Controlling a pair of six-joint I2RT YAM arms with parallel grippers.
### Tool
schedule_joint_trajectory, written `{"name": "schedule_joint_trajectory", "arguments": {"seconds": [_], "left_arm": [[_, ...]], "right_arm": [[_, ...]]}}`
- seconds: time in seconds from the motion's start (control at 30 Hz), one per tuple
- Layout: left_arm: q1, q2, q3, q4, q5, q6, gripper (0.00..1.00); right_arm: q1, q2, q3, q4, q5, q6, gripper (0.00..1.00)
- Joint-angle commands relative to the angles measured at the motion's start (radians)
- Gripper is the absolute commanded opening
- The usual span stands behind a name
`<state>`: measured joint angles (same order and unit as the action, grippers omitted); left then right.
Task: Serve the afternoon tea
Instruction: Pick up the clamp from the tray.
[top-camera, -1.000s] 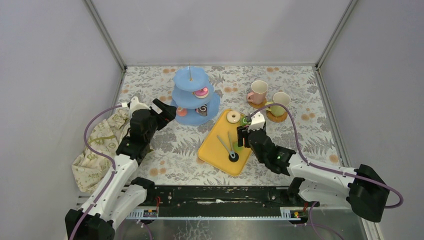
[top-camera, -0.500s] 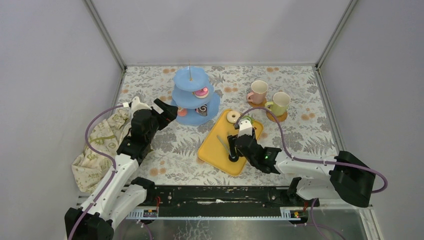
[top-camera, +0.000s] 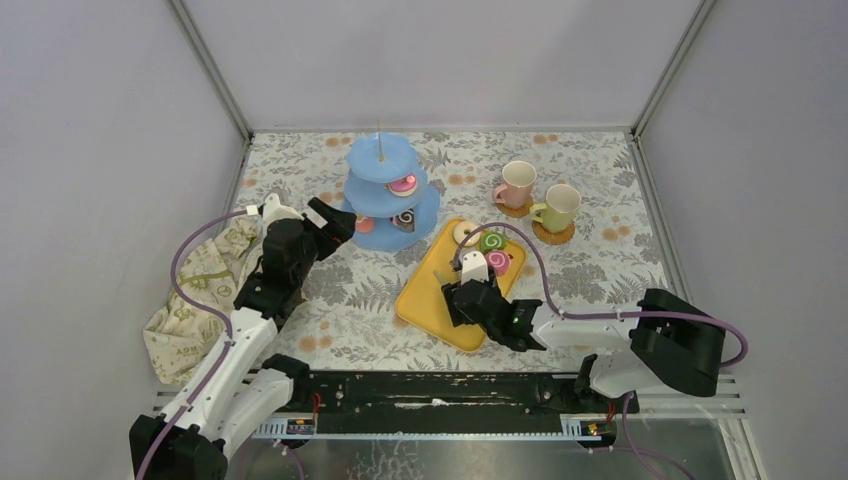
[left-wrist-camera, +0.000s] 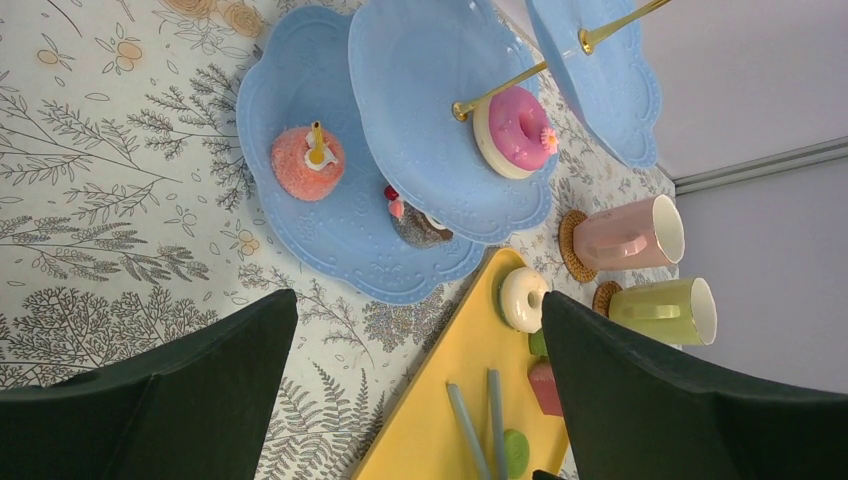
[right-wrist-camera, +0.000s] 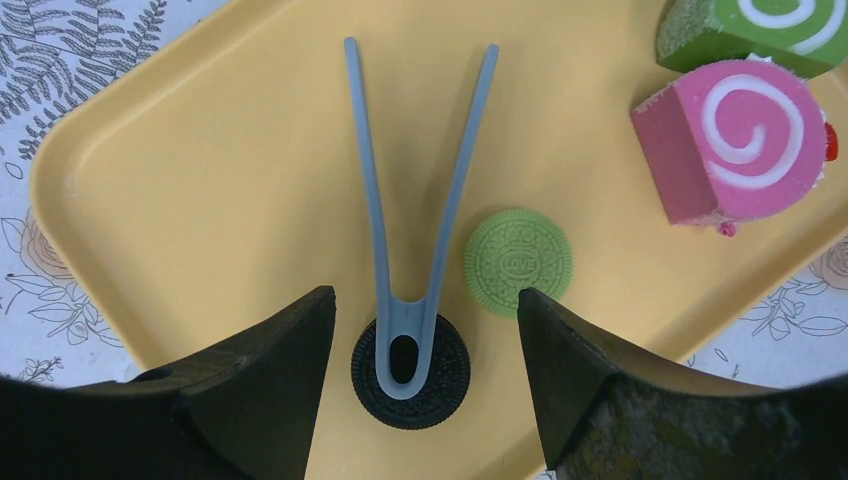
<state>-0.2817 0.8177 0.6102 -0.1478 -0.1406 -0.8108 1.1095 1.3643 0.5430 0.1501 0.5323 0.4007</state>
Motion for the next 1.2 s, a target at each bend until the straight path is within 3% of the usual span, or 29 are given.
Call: {"name": "schedule_joint_trajectory", "arguments": {"seconds": [0.0, 0.53, 0.87, 1.17], "left_arm": [[-0.010, -0.006, -0.007, 0.066, -0.021, -0.002, 0.99], [-0.013, 0.002, -0.017, 0.079, -0.024, -0.007, 0.99], [-0.014, 0.006, -0.019, 0.083, -0.026, -0.007, 0.99], [-0.016, 0.011, -0.023, 0.087, -0.025, -0.010, 0.99]], "right_arm": [[0.010, 0.024, 0.039, 0.062, 0.033, 0.005, 0.74], [0.011, 0.112, 0.046, 0.129, 0.033, -0.023, 0.70], [0.010, 0.144, 0.023, 0.195, 0.016, -0.019, 0.59], [0.011, 0.167, 0.015, 0.209, 0.021, 0.005, 0.59]]}}
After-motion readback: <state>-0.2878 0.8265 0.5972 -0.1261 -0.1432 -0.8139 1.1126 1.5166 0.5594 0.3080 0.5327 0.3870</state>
